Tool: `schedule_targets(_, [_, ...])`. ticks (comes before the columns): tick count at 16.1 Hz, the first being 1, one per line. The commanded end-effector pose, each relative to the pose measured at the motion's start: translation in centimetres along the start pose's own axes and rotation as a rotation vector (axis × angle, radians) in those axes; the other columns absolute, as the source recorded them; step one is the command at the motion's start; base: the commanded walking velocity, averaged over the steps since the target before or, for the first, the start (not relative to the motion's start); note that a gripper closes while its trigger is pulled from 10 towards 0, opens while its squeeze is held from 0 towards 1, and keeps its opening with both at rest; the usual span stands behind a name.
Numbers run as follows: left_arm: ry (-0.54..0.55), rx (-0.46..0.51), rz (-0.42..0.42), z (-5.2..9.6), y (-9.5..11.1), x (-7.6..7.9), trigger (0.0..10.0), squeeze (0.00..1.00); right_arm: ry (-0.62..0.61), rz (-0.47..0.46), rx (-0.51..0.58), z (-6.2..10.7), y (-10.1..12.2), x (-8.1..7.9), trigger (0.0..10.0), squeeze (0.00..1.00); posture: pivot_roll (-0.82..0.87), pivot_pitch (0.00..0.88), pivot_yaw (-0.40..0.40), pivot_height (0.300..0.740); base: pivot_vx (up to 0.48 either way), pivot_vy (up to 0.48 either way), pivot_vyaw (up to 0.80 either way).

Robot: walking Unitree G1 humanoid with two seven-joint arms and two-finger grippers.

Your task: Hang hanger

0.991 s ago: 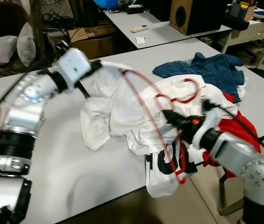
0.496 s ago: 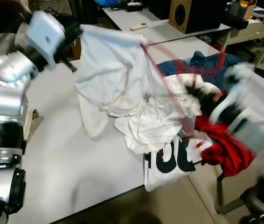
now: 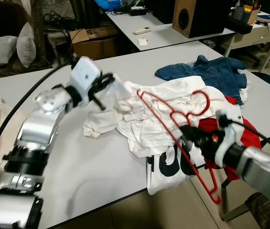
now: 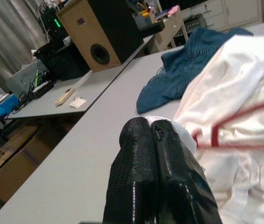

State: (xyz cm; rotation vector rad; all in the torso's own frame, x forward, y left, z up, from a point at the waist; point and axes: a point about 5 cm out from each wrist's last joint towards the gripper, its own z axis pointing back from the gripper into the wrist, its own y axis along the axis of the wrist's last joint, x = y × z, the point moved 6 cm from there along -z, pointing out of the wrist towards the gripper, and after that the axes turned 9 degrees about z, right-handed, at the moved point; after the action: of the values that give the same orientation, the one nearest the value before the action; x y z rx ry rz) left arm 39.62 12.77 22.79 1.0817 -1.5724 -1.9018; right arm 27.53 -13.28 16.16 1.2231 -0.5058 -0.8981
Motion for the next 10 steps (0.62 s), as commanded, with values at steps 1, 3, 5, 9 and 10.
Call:
schedule_targets(1, [0.024, 0.01, 0.017, 0.0, 0.5, -0.4, 0.0, 0.0, 0.084, 0.038, 0.022, 0.3, 0.7, -1.7, 10.0, 0.0, -0.08, 0.0, 0.078, 0.74, 0.0, 0.0, 0.0])
schedule_targets(3, [0.117, -0.042, -0.03, 0.0, 0.2, -2.0, 0.0, 0.0, 0.132, 0.107, -0.009, 1.5, 0.2, -2.4, 10.0, 0.0, -0.08, 0.0, 0.079, 0.74, 0.0, 0.0, 0.0])
schedule_targets(5, [0.174, -0.06, -0.048, 0.4, 0.3, -3.4, 0.0, 0.0, 0.154, 0.127, -0.007, 2.3, 0.4, -2.4, 10.0, 0.0, -0.08, 0.0, 0.08, 0.74, 0.0, 0.0, 0.0])
schedule_targets(9, [0.019, -0.026, 0.041, -0.2, 0.6, 0.2, 0.0, 0.0, 0.151, 0.128, 0.069, 0.4, 1.5, -2.3, 10.0, 0.0, -0.08, 0.0, 0.082, 0.74, 0.0, 0.0, 0.0])
schedule_targets(10, [0.02, -0.048, 0.035, -0.2, -0.1, 0.6, 0.0, 0.0, 0.153, 0.12, 0.078, -0.3, 1.7, -2.3, 10.0, 0.0, -0.07, 0.0, 0.081, 0.74, 0.0, 0.0, 0.0])
